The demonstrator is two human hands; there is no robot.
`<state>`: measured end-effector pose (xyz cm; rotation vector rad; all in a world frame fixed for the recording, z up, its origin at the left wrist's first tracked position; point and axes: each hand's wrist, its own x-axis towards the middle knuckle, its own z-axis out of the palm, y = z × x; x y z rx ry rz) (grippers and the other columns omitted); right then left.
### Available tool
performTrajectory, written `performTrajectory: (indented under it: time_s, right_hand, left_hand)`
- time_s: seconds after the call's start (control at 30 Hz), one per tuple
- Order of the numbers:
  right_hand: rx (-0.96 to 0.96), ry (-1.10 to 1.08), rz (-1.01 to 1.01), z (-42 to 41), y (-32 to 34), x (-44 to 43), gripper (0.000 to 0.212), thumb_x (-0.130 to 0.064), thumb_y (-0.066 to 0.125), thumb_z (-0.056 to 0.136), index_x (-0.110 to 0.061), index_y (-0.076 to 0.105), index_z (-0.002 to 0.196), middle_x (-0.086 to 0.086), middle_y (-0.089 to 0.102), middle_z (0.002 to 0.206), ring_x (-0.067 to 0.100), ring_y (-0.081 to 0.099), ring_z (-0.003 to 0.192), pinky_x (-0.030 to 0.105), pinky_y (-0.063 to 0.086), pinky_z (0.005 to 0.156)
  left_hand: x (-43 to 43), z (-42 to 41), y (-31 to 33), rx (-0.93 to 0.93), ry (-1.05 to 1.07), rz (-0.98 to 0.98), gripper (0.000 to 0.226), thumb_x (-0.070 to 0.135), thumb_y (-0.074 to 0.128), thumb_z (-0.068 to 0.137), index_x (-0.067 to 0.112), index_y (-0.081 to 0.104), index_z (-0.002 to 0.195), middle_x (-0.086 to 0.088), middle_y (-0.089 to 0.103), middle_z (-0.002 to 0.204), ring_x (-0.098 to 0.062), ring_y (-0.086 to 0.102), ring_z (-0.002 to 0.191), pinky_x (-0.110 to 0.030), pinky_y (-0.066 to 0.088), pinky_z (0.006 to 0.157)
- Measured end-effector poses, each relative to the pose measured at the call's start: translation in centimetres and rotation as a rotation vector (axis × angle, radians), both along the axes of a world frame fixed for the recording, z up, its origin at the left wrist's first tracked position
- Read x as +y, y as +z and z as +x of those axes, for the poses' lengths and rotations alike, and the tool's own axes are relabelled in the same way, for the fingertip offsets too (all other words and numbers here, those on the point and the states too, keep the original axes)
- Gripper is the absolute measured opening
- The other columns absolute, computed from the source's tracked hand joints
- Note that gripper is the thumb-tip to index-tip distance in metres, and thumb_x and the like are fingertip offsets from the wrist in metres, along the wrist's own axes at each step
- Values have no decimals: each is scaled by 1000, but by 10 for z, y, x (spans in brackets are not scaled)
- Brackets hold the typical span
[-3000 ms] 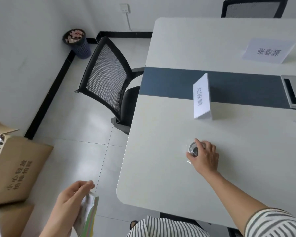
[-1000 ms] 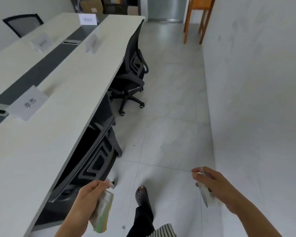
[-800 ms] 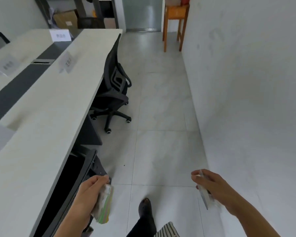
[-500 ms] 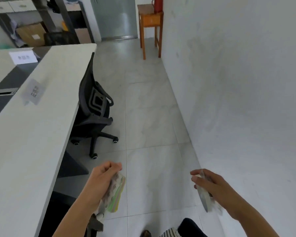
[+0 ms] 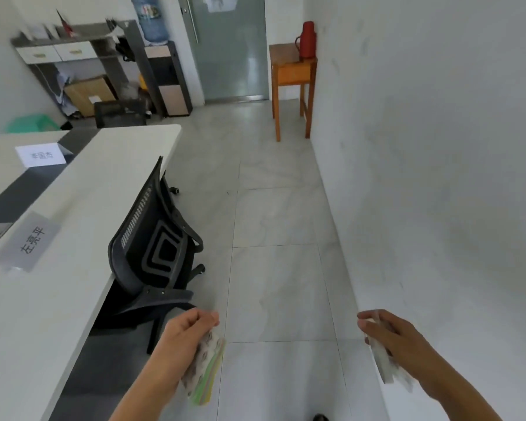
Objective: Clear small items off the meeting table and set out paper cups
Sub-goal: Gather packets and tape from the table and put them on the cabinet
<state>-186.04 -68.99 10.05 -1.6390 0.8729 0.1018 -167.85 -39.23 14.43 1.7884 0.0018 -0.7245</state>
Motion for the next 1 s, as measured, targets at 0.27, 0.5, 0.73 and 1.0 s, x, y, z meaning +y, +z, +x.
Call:
performTrajectory:
  time_s: [0.27,0.5,0.73,1.0]
  right_hand:
    - [-5,236,16,184,6,-94,15,-45,69,82,-38,71,95,23,64,109,39,63,106,33,51,81]
    - [76,190,20,330,-4,-171,22,-46,71,81,-33,71,98,8,69,104,25,67,97,36,53,89]
    - [-15,67,35,472,31,-243,21,-50,70,75,-38,73,92,11,70,104,27,69,98,29,55,77]
    - [77,39,53,617,-8,-361,16,-37,70,86,-27,73,99,12,70,107,30,67,104,36,53,89]
  left_hand:
    - [-69,122,-32,135,107,2,35,25,61,92,-9,59,84,1,38,49,-11,36,43,-28,30,53]
    - [-133,306,-39,95,202,-7,28,19,60,93,-4,64,78,-2,42,48,-12,39,43,-27,33,51]
    - [-247,480,3,48,48,-58,23,18,61,92,8,64,72,0,46,51,-12,43,44,-28,36,54]
    - [-360,637,-20,53,27,4,22,14,60,92,-3,64,79,7,55,50,-6,49,43,-28,37,56]
